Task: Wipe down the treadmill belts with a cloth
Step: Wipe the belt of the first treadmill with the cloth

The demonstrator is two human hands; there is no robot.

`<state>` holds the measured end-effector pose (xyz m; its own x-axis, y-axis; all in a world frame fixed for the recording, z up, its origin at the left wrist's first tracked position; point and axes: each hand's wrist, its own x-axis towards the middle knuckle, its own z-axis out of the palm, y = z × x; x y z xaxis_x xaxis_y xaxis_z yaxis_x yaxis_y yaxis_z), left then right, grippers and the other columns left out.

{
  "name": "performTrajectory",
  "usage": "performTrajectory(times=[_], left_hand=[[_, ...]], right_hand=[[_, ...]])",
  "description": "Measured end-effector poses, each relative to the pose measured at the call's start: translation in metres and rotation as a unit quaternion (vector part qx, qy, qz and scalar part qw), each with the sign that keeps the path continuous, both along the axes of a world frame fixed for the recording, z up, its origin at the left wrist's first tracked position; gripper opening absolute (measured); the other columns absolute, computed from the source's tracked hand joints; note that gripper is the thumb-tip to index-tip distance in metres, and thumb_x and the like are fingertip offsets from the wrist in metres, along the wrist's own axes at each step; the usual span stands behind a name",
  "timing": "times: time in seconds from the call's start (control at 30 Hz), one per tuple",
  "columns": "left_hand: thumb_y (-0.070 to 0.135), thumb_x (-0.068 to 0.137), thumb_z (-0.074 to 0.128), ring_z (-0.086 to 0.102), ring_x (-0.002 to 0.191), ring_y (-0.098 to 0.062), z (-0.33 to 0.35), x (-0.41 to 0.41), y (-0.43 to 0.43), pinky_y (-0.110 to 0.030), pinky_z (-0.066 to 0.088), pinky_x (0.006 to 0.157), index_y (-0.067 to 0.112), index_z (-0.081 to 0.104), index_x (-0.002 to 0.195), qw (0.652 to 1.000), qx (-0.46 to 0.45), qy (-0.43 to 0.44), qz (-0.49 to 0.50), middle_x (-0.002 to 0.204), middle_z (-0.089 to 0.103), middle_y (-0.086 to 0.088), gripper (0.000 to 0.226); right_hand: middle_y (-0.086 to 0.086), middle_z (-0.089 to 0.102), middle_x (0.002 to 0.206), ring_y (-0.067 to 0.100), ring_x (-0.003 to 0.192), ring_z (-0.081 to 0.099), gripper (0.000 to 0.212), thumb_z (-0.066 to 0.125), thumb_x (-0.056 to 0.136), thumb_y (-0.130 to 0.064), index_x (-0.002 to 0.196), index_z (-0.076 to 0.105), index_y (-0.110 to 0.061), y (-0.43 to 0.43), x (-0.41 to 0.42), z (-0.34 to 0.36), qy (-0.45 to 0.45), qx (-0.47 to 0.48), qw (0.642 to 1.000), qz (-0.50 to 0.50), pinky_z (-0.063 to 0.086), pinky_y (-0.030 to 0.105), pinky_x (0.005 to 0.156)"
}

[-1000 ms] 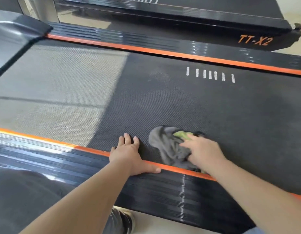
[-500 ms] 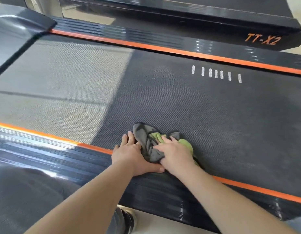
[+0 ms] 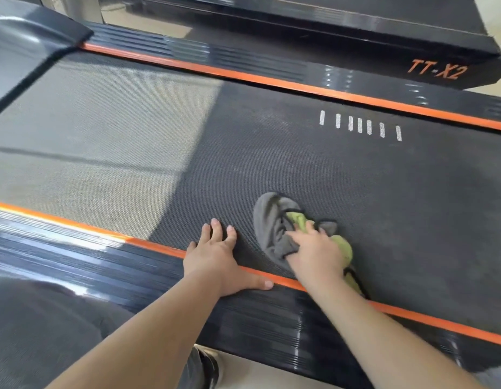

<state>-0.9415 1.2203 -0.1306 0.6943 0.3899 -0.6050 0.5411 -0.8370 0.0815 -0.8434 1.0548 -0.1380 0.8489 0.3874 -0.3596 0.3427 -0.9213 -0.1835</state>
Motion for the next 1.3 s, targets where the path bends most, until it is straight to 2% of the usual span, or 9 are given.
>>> performTrajectory(times=[0.13,0.23,0.33,0.4,0.53,0.7,0.93,1.13,1.3], left_hand=[[0.11,0.033,0.048,-0.015,0.158,-0.021,-0.002,-0.003,0.001,-0.049,0.011,0.128,0.039,-0.002,0.164,0.999,-0.016,-0.021,0.017,0.171,-0.018,-0.001,0.157],[0.107,0.037,0.052,-0.017,0.158,-0.023,0.003,-0.001,0.001,-0.048,0.01,0.128,0.036,-0.003,0.164,1.0,-0.023,0.003,0.005,0.171,-0.02,-0.003,0.156],[0.097,0.047,0.061,-0.003,0.158,-0.03,0.01,0.01,0.004,-0.05,0.019,0.126,0.028,0.01,0.164,0.999,-0.034,0.013,0.007,0.172,-0.004,-0.011,0.145],[0.085,0.06,0.061,0.014,0.154,-0.033,0.017,0.019,-0.003,-0.051,0.031,0.12,0.021,0.018,0.159,0.998,0.017,-0.062,0.002,0.166,0.012,-0.016,0.126],[0.065,0.086,0.043,0.015,0.152,-0.037,0.026,0.036,-0.057,-0.054,0.033,0.117,0.026,0.013,0.159,0.987,-0.021,-0.153,-0.037,0.167,0.009,-0.017,0.088],[0.09,0.079,0.042,-0.017,0.154,-0.047,0.003,0.044,-0.094,-0.059,0.008,0.125,0.021,0.0,0.164,0.998,-0.032,-0.028,-0.044,0.168,-0.016,-0.021,0.118],[0.03,0.1,0.047,-0.013,0.157,-0.036,-0.012,0.082,-0.046,-0.054,0.007,0.127,0.02,0.006,0.163,0.98,-0.023,-0.07,-0.186,0.171,-0.008,-0.012,0.076],[0.019,0.095,0.047,-0.011,0.159,-0.023,-0.014,0.159,0.018,-0.048,-0.003,0.128,0.03,0.015,0.165,0.946,-0.054,-0.125,-0.294,0.173,-0.001,0.001,0.077],[0.029,0.091,0.05,-0.023,0.155,-0.037,-0.002,0.247,0.054,-0.078,-0.007,0.115,0.065,0.013,0.152,0.983,0.078,-0.021,-0.166,0.169,-0.024,0.002,0.08]], right_hand=[[0.0,0.029,0.168,0.026,0.153,0.026,0.051,0.063,0.092,-0.035,0.141,0.056,-0.047,0.029,-0.021,0.0,0.063,0.065,0.992,0.086,0.02,0.031,0.121],[-0.005,0.043,0.161,0.016,0.147,0.039,0.058,0.075,0.084,-0.049,0.139,0.058,-0.05,0.006,0.0,0.022,0.138,0.118,0.975,0.131,0.03,0.029,0.12],[-0.026,0.064,0.132,-0.012,0.122,0.054,0.068,0.089,0.064,-0.057,0.129,0.068,-0.048,-0.032,0.034,0.059,0.21,0.219,0.95,0.071,0.041,0.015,0.106],[-0.025,0.07,0.121,-0.011,0.115,0.06,0.053,0.086,0.07,-0.056,0.119,0.075,-0.04,-0.051,0.06,0.067,0.145,0.279,0.949,-0.008,0.045,0.021,0.107],[-0.004,0.063,0.14,0.016,0.12,0.062,0.058,0.076,0.088,-0.042,0.143,0.059,-0.033,-0.067,0.099,0.056,0.076,0.136,0.987,-0.048,0.045,0.031,0.107],[-0.002,0.019,0.17,0.014,0.154,0.024,0.092,0.087,0.078,-0.043,0.157,0.038,-0.037,-0.058,0.13,0.044,0.207,0.117,0.971,0.028,0.022,0.025,0.116],[-0.001,-0.006,0.172,0.028,0.159,-0.002,0.127,0.094,0.057,-0.058,0.16,0.02,-0.048,-0.03,0.228,0.04,0.167,0.037,0.985,0.022,0.013,0.051,0.127],[-0.004,-0.025,0.169,0.044,0.155,-0.014,0.146,0.096,0.052,-0.059,0.158,-0.004,-0.054,-0.018,0.266,0.015,0.157,-0.083,0.984,0.003,0.019,0.066,0.121],[-0.01,-0.031,0.166,0.043,0.154,-0.02,0.152,0.098,0.048,-0.055,0.154,-0.01,-0.06,-0.018,0.273,-0.004,0.148,-0.105,0.983,0.01,0.029,0.068,0.116]])
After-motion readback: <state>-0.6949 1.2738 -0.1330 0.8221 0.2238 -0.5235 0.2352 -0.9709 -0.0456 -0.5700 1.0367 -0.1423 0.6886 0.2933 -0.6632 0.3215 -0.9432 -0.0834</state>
